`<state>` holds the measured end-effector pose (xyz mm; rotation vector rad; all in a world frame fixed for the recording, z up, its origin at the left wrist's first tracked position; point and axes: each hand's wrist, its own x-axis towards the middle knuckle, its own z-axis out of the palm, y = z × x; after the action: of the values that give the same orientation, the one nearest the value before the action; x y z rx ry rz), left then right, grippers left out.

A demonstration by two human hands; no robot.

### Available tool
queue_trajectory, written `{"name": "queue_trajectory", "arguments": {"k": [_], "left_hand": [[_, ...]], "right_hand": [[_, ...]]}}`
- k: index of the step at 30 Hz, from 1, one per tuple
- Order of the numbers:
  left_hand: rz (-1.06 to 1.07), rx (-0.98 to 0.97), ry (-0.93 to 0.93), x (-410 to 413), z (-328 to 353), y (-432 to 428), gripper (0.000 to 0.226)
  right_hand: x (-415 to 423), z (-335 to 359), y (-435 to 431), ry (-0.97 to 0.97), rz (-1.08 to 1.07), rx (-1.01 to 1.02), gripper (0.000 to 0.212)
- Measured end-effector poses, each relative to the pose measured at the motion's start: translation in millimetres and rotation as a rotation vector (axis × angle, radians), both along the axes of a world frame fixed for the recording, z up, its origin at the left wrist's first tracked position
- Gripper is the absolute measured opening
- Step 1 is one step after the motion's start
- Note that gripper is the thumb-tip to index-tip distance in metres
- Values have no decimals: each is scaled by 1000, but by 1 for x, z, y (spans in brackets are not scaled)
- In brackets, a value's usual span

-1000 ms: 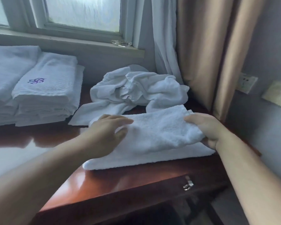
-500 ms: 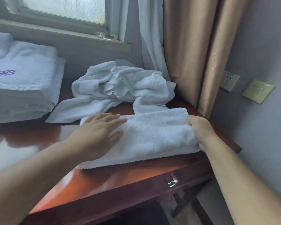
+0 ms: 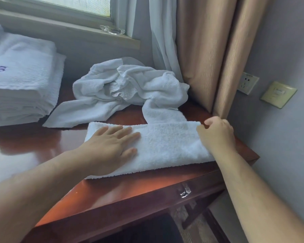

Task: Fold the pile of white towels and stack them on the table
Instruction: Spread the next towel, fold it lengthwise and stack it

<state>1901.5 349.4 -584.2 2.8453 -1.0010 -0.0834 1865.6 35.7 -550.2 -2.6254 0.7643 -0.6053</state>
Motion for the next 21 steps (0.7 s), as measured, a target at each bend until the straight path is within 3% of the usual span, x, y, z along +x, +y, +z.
{"name": "queue_trajectory", "arguments": {"k": [2,5,8,12,21], "left_hand": [[2,11,7,0,0,0,64],[2,15,20,1,-2,1,66],[16,-27,63,2,-4,3,70],[123,-153,103,6,-7,8,63],[199,-207,168,-2,-10,41,57]], "right_hand": [[3,-1,24,-90,179,-39,30],[12,-15,58,176,336,-118,53],[16,-35,64,429,355,-123,73],[19,-41,58,443,348,-131,77],[14,-30,72,549,310,-152,86]]}}
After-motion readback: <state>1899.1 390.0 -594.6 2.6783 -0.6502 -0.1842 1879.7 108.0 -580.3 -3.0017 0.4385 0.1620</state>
